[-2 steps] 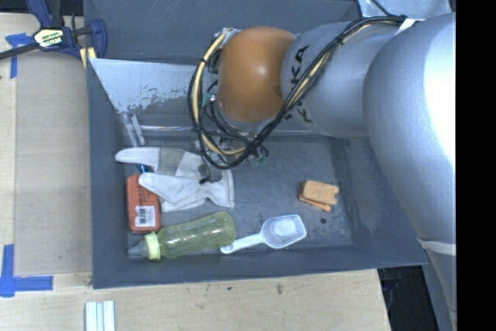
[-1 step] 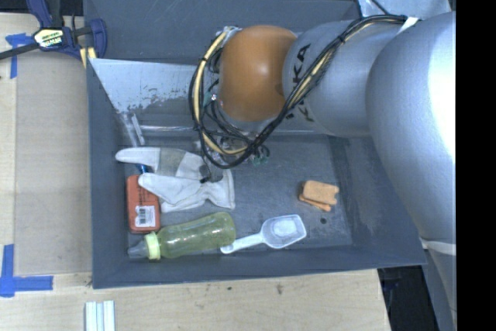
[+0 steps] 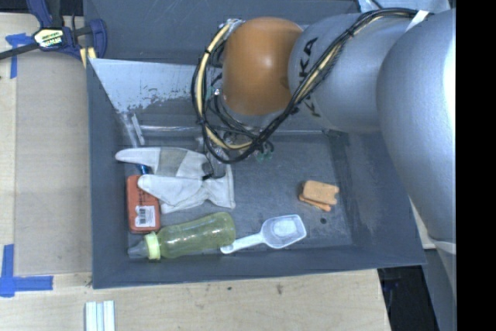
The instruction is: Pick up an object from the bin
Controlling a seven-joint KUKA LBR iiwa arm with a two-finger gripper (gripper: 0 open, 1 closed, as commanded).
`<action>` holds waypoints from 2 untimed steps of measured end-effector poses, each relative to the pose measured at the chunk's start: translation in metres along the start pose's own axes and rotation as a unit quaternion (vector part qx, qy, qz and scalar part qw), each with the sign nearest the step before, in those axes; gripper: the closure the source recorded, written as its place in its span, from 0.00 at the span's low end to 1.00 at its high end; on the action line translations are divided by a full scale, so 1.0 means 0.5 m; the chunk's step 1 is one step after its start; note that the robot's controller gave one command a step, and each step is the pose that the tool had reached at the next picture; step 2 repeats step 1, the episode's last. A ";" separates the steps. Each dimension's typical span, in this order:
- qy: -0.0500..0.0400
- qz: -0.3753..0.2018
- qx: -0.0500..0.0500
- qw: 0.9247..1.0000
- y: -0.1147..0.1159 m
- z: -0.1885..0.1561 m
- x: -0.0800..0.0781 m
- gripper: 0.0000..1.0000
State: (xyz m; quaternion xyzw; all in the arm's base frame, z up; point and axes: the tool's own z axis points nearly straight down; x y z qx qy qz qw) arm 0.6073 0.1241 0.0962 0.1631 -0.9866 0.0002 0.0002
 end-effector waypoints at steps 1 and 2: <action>-0.002 0.000 0.001 1.000 0.000 -0.036 -0.003 1.00; -0.002 0.000 0.001 1.000 0.000 -0.036 -0.003 1.00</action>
Offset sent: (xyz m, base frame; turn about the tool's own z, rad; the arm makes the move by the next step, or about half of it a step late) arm 0.0000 0.0000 0.0420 0.0000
